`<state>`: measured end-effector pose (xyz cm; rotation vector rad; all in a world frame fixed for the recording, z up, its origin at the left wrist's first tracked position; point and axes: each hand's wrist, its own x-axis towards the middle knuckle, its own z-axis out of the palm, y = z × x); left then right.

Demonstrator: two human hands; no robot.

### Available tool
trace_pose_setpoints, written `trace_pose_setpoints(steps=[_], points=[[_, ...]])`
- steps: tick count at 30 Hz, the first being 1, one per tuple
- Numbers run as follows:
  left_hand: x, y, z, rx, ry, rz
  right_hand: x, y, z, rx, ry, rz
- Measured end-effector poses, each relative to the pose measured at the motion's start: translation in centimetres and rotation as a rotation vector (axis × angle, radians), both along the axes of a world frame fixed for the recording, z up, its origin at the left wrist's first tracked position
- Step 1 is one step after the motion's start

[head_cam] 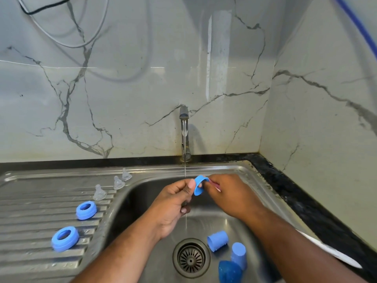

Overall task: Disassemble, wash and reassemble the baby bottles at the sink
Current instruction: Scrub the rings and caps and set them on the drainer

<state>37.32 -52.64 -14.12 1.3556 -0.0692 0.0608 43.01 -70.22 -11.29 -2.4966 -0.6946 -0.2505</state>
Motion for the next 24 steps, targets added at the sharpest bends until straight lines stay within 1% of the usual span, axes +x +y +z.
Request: trace_pose_setpoints(steps=[3,5,7,8,10,14,16,18,21,22,24], points=[[0.0,0.1,0.0,0.102,0.027,0.069,-0.9,0.1,0.5,-0.085,-0.171,-0.047],[0.0,0.2,0.2,0.164,0.039,0.089,-1.3,0.2,0.8,-0.124,-0.263,-0.026],[-0.1,0.1,0.3,0.180,0.020,0.070,-1.5,0.4,0.8,-0.136,-0.328,0.020],[-0.2,0.1,0.4,0.185,0.001,0.074,-1.6,0.5,0.8,-0.139,-0.338,0.042],[-0.4,0.1,0.4,0.212,-0.037,0.088,-1.4,0.7,0.6,-0.115,-0.295,0.063],[-0.5,0.3,0.2,0.194,-0.078,0.018,0.0,0.4,0.2,0.049,-0.073,0.054],[-0.4,0.2,0.2,0.165,-0.069,-0.009,0.5,0.0,-0.1,0.091,-0.037,0.045],[-0.4,0.0,0.3,0.188,-0.051,-0.004,0.3,-0.2,-0.2,0.050,-0.094,0.024],[-0.5,-0.3,0.3,0.230,-0.029,0.059,-1.0,0.3,0.6,-0.094,-0.277,0.037],[-0.4,-0.3,0.3,0.238,-0.038,0.075,-1.4,0.5,0.9,-0.120,-0.312,0.054],[-0.4,-0.2,0.3,0.238,-0.071,0.081,-1.8,0.8,1.0,-0.123,-0.301,0.068]])
